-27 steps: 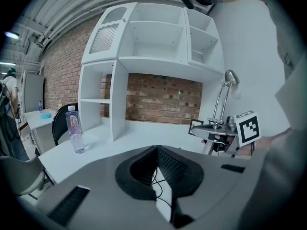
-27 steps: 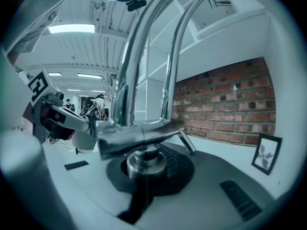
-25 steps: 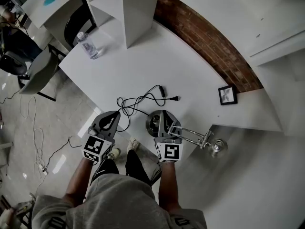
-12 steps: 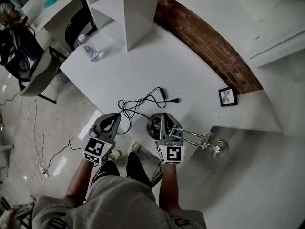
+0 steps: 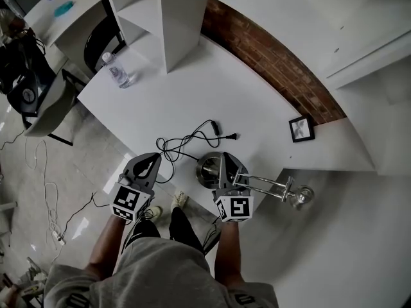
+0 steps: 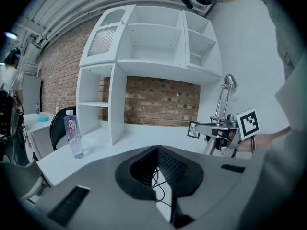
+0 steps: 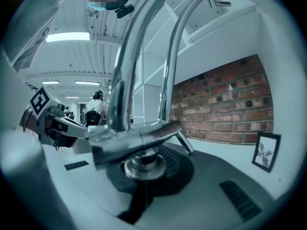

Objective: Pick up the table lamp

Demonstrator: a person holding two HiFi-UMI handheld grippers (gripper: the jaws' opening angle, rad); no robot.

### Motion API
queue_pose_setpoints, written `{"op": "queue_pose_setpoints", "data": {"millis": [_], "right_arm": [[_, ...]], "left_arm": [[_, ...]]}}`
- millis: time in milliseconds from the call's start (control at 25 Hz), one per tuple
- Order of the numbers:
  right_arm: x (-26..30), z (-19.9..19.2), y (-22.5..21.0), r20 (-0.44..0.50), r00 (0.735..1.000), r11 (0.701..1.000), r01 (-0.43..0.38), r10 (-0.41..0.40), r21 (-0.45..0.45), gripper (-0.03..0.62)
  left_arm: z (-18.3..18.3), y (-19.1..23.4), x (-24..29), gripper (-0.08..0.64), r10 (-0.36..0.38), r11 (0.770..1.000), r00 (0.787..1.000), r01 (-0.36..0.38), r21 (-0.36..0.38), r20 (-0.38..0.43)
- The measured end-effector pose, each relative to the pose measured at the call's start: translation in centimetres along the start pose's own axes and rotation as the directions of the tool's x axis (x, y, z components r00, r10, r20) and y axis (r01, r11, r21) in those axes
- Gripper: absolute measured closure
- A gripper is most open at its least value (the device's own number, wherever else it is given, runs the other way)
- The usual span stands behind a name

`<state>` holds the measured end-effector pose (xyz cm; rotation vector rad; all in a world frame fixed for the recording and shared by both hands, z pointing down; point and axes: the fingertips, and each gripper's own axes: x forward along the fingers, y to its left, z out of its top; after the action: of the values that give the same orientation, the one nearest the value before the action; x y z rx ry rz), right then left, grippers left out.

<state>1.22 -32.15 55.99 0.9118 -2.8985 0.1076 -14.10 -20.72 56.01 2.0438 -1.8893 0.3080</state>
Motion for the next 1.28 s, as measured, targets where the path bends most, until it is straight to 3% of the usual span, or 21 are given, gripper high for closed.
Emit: {"op": "queue_pose_setpoints", "data": {"millis": [320, 720, 1280], "right_arm": [[-1.1, 3.2, 0.7, 0.035, 0.999, 0.999, 0.014, -0.013, -0.033, 0.572], [-4.9, 6.4, 2.7, 0.043, 0.998, 0.999, 0.051, -0.051, 0.0, 0.572], [-13.4, 8.4, 4.9, 0.057, 0.972, 0.974, 0.227, -0.226, 0.002, 0.572]], "left_arm": [[2.1, -0.5, -0.8, 0.557, -0.031, 0.999, 0.999, 0.03, 0.025, 0.042], [3.9, -1.1, -3.4, 0.557, -0.077, 0.997, 0.992, 0.075, 0.029, 0.101], [5.3, -4.8, -6.2, 0.557, -0.232, 0.97, 0.963, 0.217, 0.112, 0.141]]}}
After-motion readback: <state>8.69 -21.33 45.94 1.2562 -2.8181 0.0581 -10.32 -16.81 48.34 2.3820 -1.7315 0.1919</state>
